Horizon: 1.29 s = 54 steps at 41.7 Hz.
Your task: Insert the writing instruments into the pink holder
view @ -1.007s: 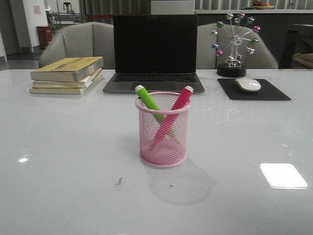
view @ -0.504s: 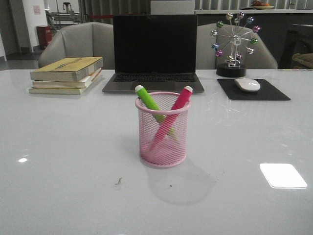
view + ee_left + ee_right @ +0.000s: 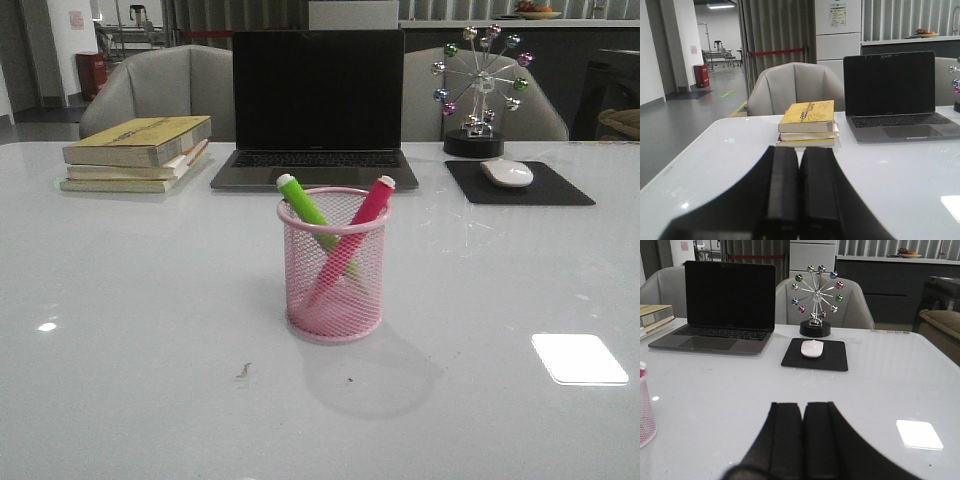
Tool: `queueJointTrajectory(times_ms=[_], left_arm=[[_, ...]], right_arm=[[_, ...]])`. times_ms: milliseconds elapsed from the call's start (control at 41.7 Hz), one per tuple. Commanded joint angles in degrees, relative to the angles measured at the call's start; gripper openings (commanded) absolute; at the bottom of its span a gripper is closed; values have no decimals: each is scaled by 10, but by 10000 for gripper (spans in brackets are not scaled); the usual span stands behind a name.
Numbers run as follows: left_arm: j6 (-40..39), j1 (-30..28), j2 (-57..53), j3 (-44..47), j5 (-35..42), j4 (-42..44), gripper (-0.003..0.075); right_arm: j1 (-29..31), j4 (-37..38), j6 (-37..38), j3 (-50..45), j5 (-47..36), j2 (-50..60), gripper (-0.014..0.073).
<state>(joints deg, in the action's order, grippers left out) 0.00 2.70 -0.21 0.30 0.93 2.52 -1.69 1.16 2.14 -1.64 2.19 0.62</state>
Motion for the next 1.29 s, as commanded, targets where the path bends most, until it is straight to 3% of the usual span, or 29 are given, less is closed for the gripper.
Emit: queueJointTrajectory(times_ms=[0, 408, 1271], left_arm=[[0, 4, -11, 2, 51, -5, 91], [-4, 4, -11, 2, 51, -5, 91], [0, 4, -11, 2, 51, -5, 91]], right_arm=[[2, -3, -6, 3, -62, 11, 57], [4, -12, -1, 3, -103, 11, 57], [14, -5, 1, 3, -95, 11, 57]])
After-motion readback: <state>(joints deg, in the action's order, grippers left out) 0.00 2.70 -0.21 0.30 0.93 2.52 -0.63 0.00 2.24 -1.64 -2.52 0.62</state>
